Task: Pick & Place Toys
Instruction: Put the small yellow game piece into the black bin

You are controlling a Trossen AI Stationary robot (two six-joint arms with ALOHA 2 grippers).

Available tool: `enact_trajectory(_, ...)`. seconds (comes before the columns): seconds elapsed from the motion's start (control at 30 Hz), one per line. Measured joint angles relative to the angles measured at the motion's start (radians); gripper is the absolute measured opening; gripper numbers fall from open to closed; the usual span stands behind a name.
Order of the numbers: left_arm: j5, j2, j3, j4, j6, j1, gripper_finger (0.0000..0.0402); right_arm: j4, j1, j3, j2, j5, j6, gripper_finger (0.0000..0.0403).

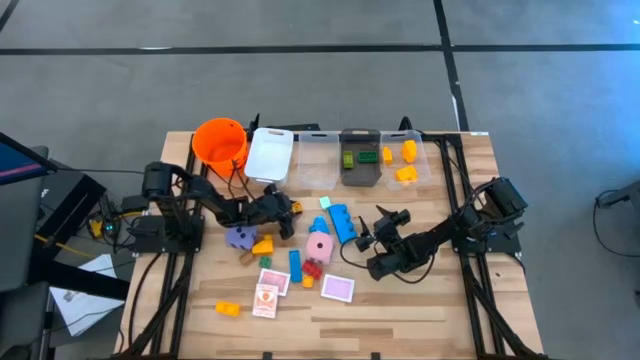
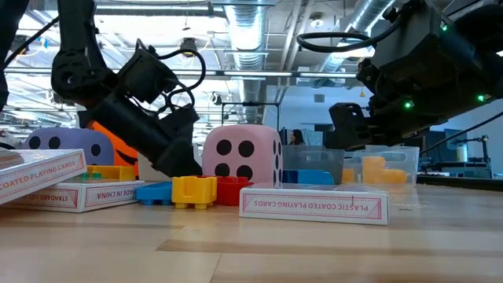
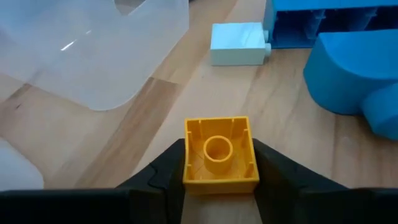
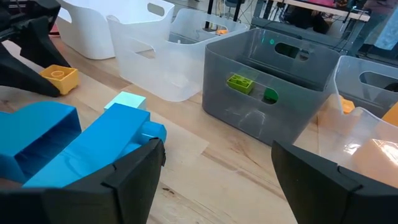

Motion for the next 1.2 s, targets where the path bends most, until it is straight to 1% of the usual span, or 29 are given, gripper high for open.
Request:
enact_trajectory(0.1,0.006,-0.036,-0.004,-0.019,0.0,-0.009,0.0134,0.004,0.0,0.0,0.0,0.0,0.0,0.0295)
enact_trajectory(0.23,0.007,-0.127,-0.001,-0.008,0.0,-0.025,0.0134,0.007,0.0,0.0,0.0,-0.004,0.0,0.0295)
enact_trajectory(0.57,0.02,-0.437,-0.001,-0.05,0.0,-0.042,0.0134,0.017,0.0,0.0,0.0,-0.004,0.001,0.0296)
enact_trajectory(0.67,0.023,-0.491,-0.001,-0.048,0.0,-0.042,0.0134,0.031,0.0,0.0,0.0,-0.006,-0.001,0.0295)
enact_trajectory(0.77,0.074,-0.516,-0.001,-0.051,-0.025,-0.042,0.0134,0.04,0.0,0.0,0.0,-0.023,-0.027,0.0295)
enact_trajectory(0.83,0.13,-0.519,-0.001,-0.05,-0.066,-0.042,0.0134,0.077,0.002,0.0,0.0,-0.029,-0.107,0.0295)
enact_trajectory(0.9,0.195,-0.512,-0.001,-0.053,-0.123,-0.042,0.0134,0.14,0.012,0.0,0.0,-0.027,-0.231,0.0296)
enact_trajectory(1.07,0.373,-0.483,-0.001,-0.049,-0.267,-0.042,0.0134,0.391,0.048,0.0,0.0,-0.028,-0.632,0.0295)
enact_trajectory(1.2,0.463,-0.465,-0.001,-0.049,-0.344,-0.042,0.0134,0.607,0.08,0.0,0.0,-0.082,-0.931,0.0295)
